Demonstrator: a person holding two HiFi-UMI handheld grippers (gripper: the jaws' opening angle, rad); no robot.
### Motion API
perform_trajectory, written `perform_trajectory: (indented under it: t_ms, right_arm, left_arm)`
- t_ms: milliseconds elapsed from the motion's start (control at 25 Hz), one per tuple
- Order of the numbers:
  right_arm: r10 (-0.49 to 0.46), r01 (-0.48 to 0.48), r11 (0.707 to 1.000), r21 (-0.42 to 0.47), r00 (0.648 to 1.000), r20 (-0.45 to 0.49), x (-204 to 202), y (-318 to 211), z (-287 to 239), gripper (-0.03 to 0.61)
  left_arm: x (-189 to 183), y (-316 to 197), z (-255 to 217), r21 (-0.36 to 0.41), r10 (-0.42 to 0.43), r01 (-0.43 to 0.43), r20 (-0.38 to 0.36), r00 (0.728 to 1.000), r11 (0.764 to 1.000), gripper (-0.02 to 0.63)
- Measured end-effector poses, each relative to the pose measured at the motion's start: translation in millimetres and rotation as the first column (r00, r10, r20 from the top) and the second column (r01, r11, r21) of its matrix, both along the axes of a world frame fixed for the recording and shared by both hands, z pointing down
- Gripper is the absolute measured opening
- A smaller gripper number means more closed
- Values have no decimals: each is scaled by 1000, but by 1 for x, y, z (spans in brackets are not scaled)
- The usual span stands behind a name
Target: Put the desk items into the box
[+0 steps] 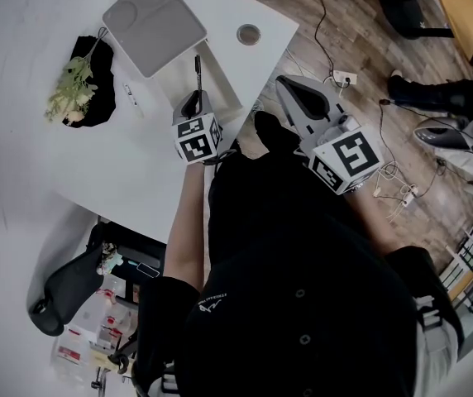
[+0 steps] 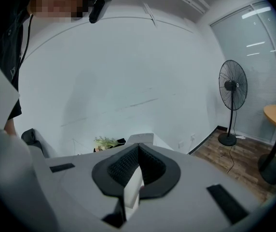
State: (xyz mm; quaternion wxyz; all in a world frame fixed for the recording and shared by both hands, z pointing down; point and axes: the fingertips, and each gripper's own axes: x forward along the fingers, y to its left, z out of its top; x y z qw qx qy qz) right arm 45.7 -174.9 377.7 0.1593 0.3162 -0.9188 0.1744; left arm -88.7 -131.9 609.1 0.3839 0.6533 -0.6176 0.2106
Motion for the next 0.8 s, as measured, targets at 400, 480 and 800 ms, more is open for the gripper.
perform_trajectory:
  t_ms: [400, 480, 800]
  right_arm:
    - [43, -43, 999, -4, 999, -14, 10, -2, 3, -2]
    - [49, -50, 999, -5, 999, -16, 12, -2, 3, -2]
    - [62, -62, 998, -7, 998, -21, 16, -1, 4, -2]
  left_arm:
    - [4, -1, 33, -122, -5, 5, 2, 1000, 993, 45]
    - [5, 0, 40, -146, -7, 7, -1, 1000, 989, 44]
    - [5, 0, 50, -181, -15, 14, -3, 1000, 983, 46]
